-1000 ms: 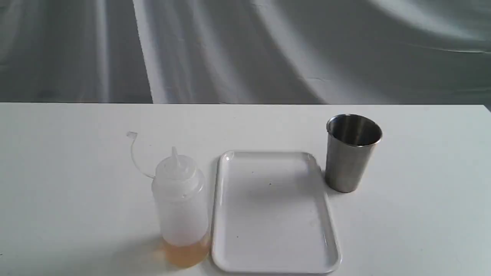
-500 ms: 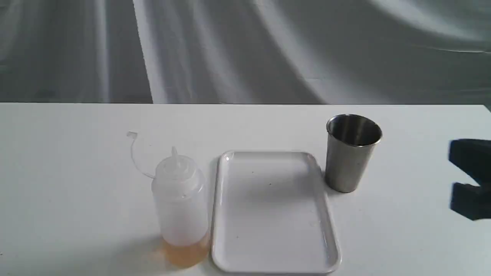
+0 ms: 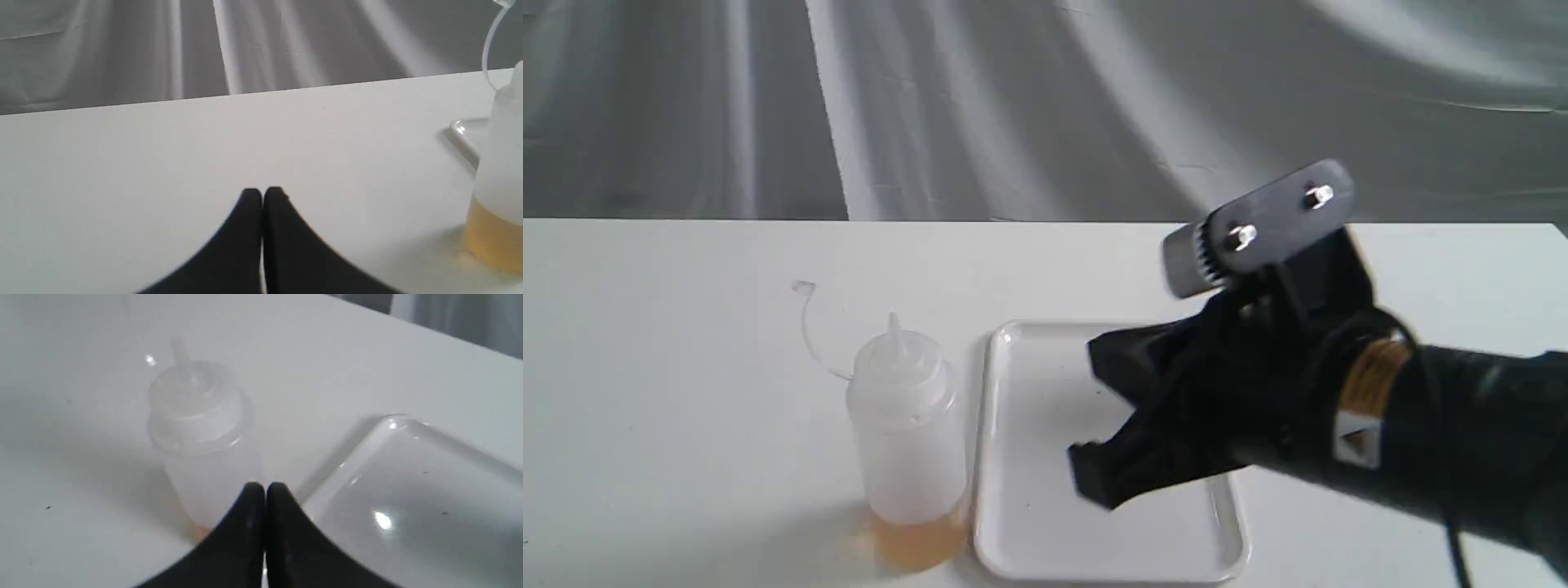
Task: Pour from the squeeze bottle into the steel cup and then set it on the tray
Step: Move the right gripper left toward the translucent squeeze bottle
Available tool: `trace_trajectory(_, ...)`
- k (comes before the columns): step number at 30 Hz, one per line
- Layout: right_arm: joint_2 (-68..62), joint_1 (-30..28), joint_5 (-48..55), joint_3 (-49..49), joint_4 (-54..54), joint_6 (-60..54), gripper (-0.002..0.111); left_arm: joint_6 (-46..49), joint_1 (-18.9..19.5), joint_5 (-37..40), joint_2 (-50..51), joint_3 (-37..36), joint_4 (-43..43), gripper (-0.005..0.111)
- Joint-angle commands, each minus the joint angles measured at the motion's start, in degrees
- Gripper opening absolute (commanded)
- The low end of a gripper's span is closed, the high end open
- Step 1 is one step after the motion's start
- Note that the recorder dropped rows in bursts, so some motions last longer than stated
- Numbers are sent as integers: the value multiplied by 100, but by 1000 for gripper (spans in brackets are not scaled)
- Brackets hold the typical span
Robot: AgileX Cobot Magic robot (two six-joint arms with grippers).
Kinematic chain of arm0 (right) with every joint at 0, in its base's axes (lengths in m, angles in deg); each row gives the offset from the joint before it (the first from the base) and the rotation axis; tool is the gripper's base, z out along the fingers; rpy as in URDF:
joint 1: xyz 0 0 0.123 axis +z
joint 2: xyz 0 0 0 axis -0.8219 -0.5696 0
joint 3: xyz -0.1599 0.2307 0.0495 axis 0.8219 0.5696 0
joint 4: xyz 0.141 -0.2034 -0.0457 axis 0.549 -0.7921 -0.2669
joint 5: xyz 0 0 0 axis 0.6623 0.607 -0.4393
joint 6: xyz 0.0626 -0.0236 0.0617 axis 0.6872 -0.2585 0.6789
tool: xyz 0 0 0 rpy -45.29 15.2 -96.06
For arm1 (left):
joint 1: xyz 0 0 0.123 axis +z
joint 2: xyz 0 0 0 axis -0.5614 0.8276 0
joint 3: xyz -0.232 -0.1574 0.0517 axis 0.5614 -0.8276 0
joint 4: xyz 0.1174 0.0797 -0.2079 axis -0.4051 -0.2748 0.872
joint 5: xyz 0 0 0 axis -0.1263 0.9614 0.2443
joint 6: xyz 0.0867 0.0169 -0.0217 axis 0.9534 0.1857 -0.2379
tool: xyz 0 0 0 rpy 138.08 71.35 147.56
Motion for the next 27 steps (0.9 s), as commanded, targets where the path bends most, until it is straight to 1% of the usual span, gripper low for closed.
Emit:
trace_trajectory(1, -517, 293, -448, -35, -68, -130, 0, -17, 9, -60, -15, -25, 4, 0)
trace_trajectory(5, -1237, 599, -987, -35, -68, -199, 0, -17, 9, -60, -15, -25, 4, 0)
trace_trajectory(11, -2046, 851, -1841, -35, 80, -196, 0, -5, 9, -60, -15, -25, 4, 0)
trace_trajectory(15, -2243, 963, -1884, -35, 492, -196, 0, -5, 9, -60, -15, -25, 4, 0)
trace_trajectory(23, -2236, 963, -1872, -35, 501, -210, 0, -23, 9, -60, -15, -25, 4, 0)
trace_trajectory(25, -2236, 963, -1872, -35, 501, -210, 5, -23, 9, -60, -15, -25, 4, 0)
trace_trajectory(27, -2236, 963, -1861, -35, 501, -210, 12, -23, 9, -60, -15, -25, 4, 0)
